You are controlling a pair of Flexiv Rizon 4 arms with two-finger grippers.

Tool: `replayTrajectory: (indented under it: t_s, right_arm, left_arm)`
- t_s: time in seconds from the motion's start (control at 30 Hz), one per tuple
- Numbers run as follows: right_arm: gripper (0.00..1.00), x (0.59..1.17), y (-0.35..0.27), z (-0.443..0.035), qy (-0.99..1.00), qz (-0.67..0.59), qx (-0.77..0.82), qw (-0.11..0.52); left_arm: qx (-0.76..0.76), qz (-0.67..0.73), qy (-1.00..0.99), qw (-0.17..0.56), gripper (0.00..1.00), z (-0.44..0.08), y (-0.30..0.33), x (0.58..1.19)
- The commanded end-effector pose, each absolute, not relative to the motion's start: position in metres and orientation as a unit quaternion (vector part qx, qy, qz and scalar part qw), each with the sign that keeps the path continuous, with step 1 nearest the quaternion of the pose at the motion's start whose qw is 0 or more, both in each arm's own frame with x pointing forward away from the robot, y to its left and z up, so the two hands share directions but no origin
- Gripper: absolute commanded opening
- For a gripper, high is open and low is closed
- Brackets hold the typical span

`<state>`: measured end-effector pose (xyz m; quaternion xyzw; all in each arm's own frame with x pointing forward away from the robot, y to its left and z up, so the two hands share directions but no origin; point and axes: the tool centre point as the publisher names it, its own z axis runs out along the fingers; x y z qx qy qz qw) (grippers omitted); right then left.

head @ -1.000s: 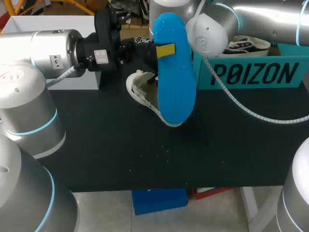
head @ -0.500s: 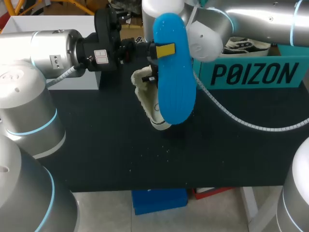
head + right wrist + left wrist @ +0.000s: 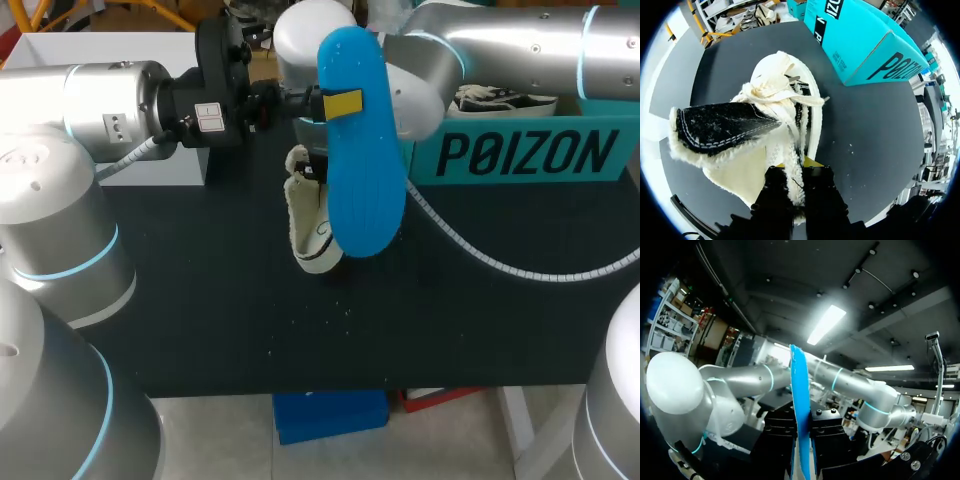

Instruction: Take the shoe out of the shoebox, open the shoe tongue, remove and reinsert the insole, then place the shoe into the shoebox

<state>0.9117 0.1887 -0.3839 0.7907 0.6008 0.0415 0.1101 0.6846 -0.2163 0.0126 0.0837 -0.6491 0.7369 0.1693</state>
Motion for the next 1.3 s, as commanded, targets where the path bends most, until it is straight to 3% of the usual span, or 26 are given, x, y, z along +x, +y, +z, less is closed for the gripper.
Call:
replayTrajectory:
  t_s: [0.03, 0.13, 0.17, 0.2, 0.37, 0.57, 0.9, 1.3]
  right_arm:
    - [0.0, 0.91, 0.195, -0.397, 0.606, 0.052, 0.785, 0.115]
    - [0.0, 0.911, 0.194, -0.4, 0.614, 0.068, 0.777, 0.118]
    - [0.27, 0.911, 0.193, -0.401, 0.617, 0.064, 0.775, 0.124]
    - [1.0, 0.912, 0.192, -0.401, 0.617, 0.069, 0.773, 0.128]
    - [1.0, 0.909, 0.186, -0.391, 0.616, 0.081, 0.774, 0.123]
    - [1.0, 0.906, 0.182, -0.367, 0.606, 0.141, 0.78, 0.071]
    - [1.0, 0.889, 0.2, -0.322, 0.652, 0.286, 0.691, -0.126]
    - [1.0, 0.886, 0.203, -0.316, 0.676, 0.288, 0.665, -0.131]
  left_arm:
    - [0.085, 0.736, -0.65, 0.169, 0.0, 0.012, -0.217, 0.684]
    - [0.085, 0.736, -0.65, 0.169, 0.0, 0.012, -0.217, 0.684]
    - [0.085, 0.736, -0.65, 0.169, 0.0, 0.012, -0.217, 0.684]
    - [0.085, 0.736, -0.65, 0.169, 0.0, 0.012, -0.217, 0.684]
    - [0.085, 0.736, -0.65, 0.169, 0.0, 0.012, -0.217, 0.684]
    - [0.085, 0.736, -0.65, 0.169, 0.0, 0.012, -0.217, 0.684]
    - [0.085, 0.736, -0.65, 0.169, 0.0, 0.012, -0.217, 0.684]
    - [0.085, 0.736, -0.65, 0.169, 0.0, 0.012, -0.217, 0.684]
